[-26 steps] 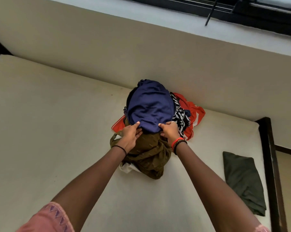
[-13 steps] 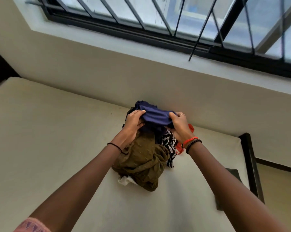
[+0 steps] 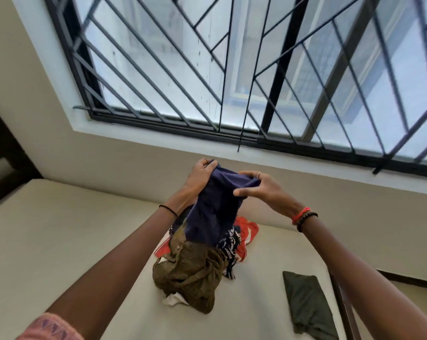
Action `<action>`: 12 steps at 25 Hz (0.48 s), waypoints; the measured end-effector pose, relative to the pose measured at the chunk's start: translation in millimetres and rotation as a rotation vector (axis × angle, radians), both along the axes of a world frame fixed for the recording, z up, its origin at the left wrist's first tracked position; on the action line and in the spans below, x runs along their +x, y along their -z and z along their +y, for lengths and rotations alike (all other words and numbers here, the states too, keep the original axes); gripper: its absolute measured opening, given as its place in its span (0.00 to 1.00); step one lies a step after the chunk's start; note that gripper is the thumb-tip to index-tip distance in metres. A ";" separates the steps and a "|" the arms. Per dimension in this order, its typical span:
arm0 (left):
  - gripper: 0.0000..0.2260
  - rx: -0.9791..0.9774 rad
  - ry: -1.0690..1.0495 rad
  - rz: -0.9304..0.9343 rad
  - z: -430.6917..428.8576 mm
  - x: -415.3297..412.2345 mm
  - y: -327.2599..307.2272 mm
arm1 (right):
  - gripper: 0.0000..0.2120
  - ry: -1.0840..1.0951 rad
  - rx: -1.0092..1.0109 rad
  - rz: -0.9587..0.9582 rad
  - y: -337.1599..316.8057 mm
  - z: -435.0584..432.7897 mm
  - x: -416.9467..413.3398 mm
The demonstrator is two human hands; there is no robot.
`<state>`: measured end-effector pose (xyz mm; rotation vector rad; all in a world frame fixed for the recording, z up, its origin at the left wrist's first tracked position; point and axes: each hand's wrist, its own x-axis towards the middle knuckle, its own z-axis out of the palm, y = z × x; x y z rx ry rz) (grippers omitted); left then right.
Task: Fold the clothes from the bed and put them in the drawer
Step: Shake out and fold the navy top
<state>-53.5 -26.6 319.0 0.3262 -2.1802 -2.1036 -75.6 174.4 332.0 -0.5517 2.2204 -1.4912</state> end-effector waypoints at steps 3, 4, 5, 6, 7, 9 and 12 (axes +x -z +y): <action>0.08 -0.027 0.058 -0.043 19.3 16.5 -53.7 | 0.08 -0.008 0.165 0.251 -41.2 29.2 18.6; 0.09 -0.068 0.097 -0.057 26.3 23.7 -73.3 | 0.03 0.064 0.154 0.314 -55.3 40.6 22.3; 0.11 -0.118 0.147 -0.071 32.6 31.4 -92.0 | 0.04 0.140 0.136 0.351 -69.9 54.4 25.5; 0.13 -0.168 0.209 -0.076 36.6 38.5 -108.7 | 0.05 0.197 0.126 0.367 -85.0 67.0 29.3; 0.14 -0.212 0.287 -0.074 39.6 45.1 -124.1 | 0.06 0.231 0.118 0.373 -99.7 78.2 32.8; 0.19 -0.335 0.437 -0.057 45.9 57.3 -151.5 | 0.11 0.265 0.131 0.418 -128.4 101.1 42.5; 0.20 -0.590 0.503 -0.031 66.0 77.0 -183.6 | 0.11 0.291 0.159 0.463 -166.7 127.5 62.6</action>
